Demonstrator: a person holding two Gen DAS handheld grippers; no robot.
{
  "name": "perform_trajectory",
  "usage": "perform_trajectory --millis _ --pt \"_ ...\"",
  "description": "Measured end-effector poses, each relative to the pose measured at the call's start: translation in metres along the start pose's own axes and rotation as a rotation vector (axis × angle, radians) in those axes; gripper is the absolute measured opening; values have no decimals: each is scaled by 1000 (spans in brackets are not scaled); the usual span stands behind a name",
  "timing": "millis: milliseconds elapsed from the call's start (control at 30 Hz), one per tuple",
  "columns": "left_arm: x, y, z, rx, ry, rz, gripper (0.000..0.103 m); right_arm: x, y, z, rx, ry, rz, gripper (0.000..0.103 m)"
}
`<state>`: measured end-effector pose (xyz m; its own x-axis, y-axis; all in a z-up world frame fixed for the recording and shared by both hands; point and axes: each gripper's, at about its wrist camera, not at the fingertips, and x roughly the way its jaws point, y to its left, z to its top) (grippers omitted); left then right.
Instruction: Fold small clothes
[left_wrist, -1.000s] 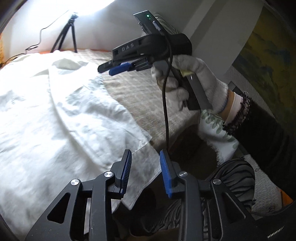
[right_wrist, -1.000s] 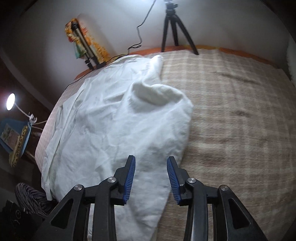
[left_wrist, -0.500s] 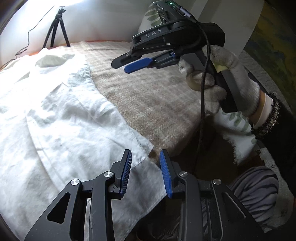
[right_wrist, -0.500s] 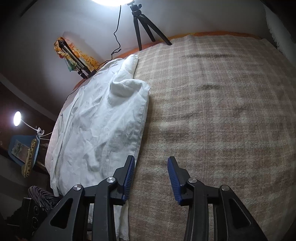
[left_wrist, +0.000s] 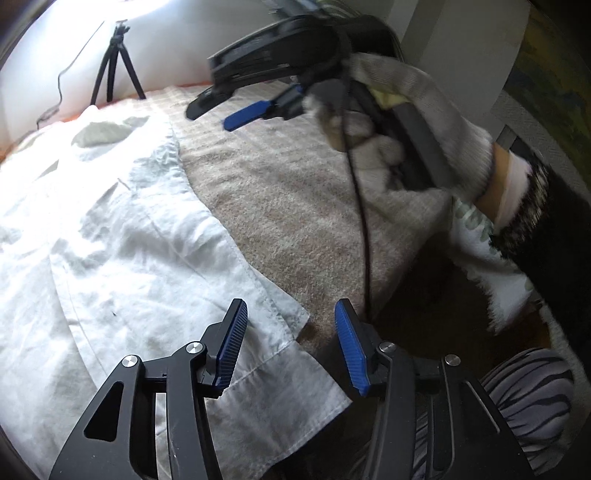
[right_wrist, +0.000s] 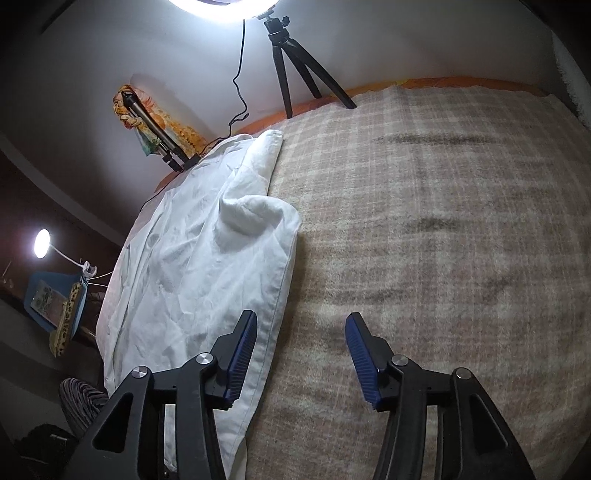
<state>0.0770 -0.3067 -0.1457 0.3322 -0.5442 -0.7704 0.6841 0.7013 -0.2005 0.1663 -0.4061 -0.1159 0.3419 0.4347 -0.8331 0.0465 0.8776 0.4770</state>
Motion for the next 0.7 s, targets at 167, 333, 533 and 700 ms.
perform_trajectory --millis 167,333,533,700 --pt "13 1 -5 19 57 5 48 28 -2 19 -4 13 41 56" --pt "13 1 -6 46 54 -4 44 51 -1 35 -4 27 106 57" --pt "6 20 2 -70 88 -108 43 62 -3 48 -35 119 77 57" --pt "12 7 2 50 111 -46 47 43 -17 63 -26 126 71 57"
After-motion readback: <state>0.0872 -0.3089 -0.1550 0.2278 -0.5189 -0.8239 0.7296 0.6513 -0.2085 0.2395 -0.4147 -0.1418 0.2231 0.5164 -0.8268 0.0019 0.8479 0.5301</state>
